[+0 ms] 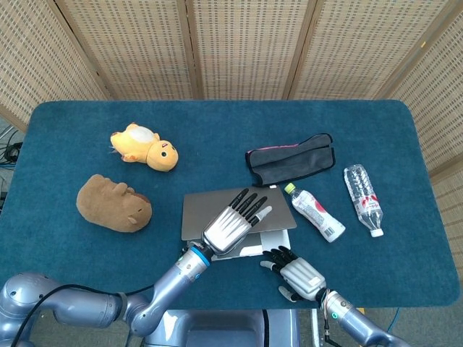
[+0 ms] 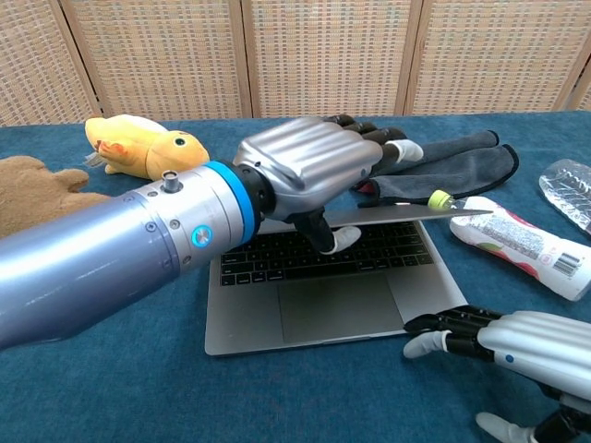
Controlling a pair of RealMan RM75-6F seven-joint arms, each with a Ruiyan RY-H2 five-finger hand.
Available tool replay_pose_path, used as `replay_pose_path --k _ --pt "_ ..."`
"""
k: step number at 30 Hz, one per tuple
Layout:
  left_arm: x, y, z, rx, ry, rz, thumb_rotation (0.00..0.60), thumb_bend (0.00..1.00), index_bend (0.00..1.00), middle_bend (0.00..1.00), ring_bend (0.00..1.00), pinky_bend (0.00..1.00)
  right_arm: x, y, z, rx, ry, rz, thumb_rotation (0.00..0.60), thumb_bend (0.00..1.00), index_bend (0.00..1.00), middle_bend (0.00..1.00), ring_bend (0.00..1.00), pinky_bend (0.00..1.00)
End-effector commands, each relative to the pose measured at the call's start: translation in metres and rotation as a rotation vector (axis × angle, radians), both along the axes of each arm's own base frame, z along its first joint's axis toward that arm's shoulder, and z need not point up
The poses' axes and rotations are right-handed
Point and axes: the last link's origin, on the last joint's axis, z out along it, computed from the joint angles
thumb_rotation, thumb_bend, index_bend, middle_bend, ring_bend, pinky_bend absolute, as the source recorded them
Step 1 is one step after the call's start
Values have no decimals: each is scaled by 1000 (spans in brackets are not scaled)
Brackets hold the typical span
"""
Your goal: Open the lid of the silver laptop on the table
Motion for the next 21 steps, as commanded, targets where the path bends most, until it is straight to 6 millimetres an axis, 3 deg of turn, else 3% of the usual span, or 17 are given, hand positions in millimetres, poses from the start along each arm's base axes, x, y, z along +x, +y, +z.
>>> replay_pose_path --k 1,21 --pt "0 6 5 22 -2 1 600 419 0 0 0 0 -1 0 0 2 2 -2 600 517 115 28 0 0" --pt "-3 67 53 220 51 33 600 406 0 0 0 0 -2 2 -1 8 10 -5 600 517 115 29 0 0"
